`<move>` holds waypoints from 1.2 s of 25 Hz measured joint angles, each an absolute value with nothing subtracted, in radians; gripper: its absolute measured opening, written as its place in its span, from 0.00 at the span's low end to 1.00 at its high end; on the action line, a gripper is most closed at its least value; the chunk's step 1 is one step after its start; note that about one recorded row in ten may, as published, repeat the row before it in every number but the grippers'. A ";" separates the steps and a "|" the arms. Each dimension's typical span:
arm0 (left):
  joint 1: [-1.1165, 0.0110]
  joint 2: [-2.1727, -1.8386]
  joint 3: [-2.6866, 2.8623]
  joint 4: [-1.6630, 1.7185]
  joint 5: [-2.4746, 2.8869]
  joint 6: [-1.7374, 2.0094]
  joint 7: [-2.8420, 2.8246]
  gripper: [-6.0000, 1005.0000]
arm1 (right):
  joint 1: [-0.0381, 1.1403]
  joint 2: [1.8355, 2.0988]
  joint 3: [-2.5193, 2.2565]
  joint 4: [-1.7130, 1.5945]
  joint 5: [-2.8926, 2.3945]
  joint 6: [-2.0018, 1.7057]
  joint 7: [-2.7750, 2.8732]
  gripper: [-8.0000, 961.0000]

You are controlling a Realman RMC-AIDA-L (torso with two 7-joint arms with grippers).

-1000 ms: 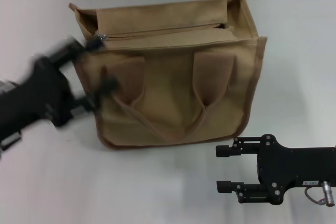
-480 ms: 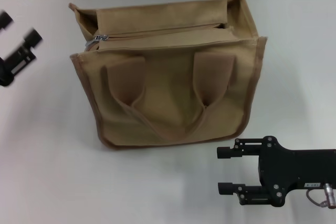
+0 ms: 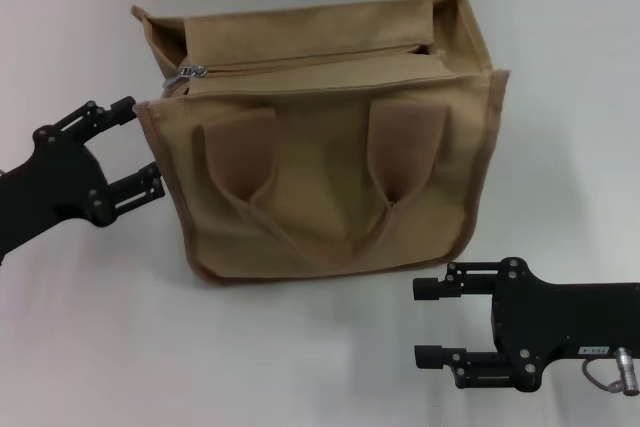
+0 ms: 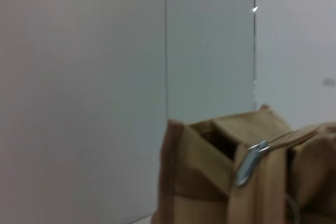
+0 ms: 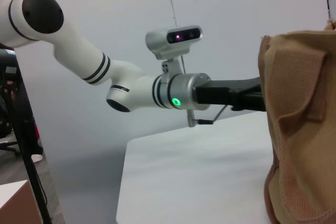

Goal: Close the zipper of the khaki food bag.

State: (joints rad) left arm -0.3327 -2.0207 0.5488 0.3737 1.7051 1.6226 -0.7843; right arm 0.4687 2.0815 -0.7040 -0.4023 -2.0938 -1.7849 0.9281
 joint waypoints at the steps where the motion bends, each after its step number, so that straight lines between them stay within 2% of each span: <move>1: -0.338 -2.025 0.544 0.374 1.705 1.605 -0.775 0.72 | 0.468 2.082 -0.704 -0.402 -2.094 -1.786 0.928 0.67; 2: -0.341 -2.040 0.516 0.374 1.703 1.580 -0.741 0.72 | 0.466 2.082 -0.704 -0.403 -2.094 -1.789 0.928 0.67; 6: -0.341 -2.056 0.455 0.375 1.701 1.563 -0.676 0.71 | 0.466 2.082 -0.704 -0.402 -2.094 -1.791 0.928 0.67; 12: -0.341 -2.067 0.326 0.356 1.693 1.587 -0.594 0.71 | 0.467 2.082 -0.704 -0.402 -2.094 -1.793 0.931 0.67; 30: -0.367 -2.072 0.305 0.170 1.613 1.612 -0.302 0.68 | 0.471 2.082 -0.704 -0.402 -2.081 -1.804 0.936 0.67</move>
State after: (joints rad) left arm -0.3669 -2.0724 0.3050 0.1699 1.6135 1.6120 -0.3023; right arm 0.4710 2.0816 -0.7041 -0.4019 -2.0806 -1.8041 0.9362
